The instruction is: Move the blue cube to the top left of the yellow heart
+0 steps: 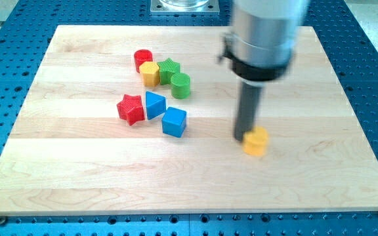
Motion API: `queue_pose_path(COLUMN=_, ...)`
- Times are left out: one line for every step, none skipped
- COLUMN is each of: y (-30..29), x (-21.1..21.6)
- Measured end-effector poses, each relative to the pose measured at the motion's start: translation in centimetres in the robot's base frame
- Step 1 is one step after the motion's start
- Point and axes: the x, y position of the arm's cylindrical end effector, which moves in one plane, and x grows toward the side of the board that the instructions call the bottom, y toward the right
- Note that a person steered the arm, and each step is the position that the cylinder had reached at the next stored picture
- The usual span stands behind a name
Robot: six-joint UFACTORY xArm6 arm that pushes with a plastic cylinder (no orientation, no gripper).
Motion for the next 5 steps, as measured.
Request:
queue_pose_path(y=5.1, x=3.5)
queue_pose_path(y=2.4, x=3.5)
queue_pose_path(y=-1.8, x=3.5)
queue_pose_path(y=-11.5, x=3.5)
queue_pose_path(y=-16.0, x=3.4)
